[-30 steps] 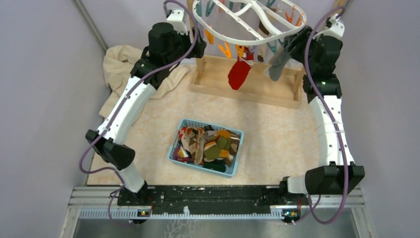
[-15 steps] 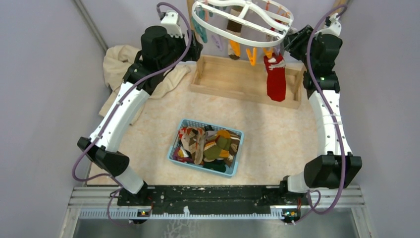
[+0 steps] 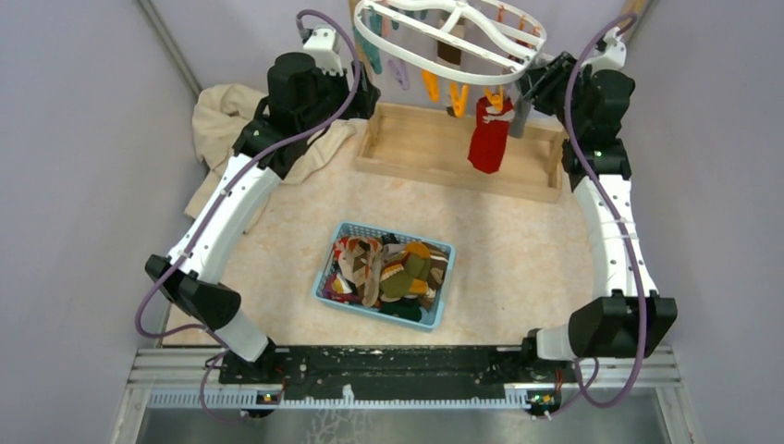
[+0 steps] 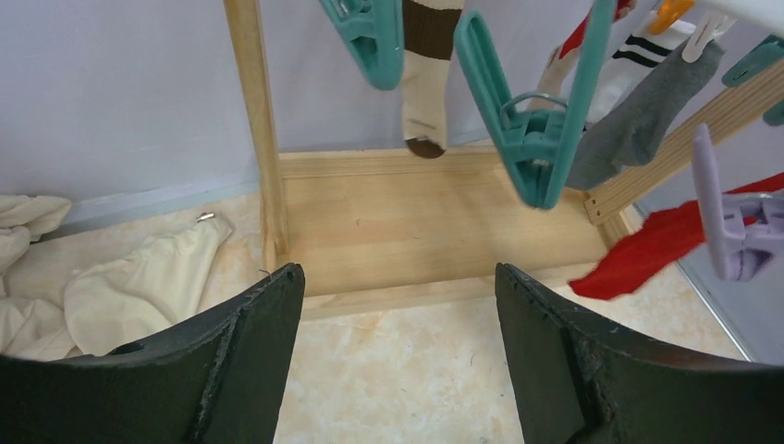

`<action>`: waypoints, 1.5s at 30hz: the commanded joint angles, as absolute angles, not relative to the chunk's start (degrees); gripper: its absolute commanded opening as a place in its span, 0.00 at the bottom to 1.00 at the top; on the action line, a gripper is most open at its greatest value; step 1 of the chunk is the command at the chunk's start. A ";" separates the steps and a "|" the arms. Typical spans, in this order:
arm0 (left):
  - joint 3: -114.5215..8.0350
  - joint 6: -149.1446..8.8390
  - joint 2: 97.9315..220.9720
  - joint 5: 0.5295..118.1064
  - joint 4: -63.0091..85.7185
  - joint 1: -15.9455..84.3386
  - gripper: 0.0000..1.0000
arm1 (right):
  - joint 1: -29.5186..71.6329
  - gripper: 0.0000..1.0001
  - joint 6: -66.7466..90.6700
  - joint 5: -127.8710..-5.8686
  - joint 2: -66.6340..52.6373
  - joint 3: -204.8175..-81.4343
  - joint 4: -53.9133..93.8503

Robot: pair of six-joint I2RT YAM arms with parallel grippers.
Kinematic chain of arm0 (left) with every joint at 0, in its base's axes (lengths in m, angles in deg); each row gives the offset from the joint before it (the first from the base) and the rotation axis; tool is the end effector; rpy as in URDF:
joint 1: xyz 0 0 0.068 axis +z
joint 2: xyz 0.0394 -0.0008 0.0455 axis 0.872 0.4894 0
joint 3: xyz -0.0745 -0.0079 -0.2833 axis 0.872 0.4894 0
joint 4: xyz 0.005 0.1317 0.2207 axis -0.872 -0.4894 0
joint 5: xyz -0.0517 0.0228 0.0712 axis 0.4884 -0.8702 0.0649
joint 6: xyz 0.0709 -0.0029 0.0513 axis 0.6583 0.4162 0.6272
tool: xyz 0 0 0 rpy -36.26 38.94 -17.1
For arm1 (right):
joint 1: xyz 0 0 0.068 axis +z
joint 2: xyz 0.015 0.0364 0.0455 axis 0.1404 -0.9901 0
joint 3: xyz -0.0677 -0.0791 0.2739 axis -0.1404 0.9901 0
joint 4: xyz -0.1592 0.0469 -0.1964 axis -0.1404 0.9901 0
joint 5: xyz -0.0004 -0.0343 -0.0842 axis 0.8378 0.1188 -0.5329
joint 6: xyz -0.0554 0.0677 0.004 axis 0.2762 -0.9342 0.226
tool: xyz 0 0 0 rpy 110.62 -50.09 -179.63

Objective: Remove the socks clipped to the hanger
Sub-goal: Adjust the hanger on the clothesline.

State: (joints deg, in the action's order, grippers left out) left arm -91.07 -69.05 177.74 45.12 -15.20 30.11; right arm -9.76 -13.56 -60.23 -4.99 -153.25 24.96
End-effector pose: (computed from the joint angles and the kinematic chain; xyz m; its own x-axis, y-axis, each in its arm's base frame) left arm 0.3500 -0.1975 0.5013 -0.1960 -0.0941 -0.9761 0.3887 0.9064 -0.1655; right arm 0.3474 0.0089 0.4835 -0.1004 0.5216 -0.8473 -0.1945 0.8249 0.5309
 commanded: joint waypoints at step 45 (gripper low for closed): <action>-85.75 -69.30 169.00 43.59 -15.00 30.39 0.82 | 21.34 0.35 12.10 -80.66 -5.89 -165.49 33.38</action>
State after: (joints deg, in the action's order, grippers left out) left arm -85.98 -69.40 170.87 43.99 -15.26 30.11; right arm 19.50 9.67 -76.38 -5.09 -160.98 32.45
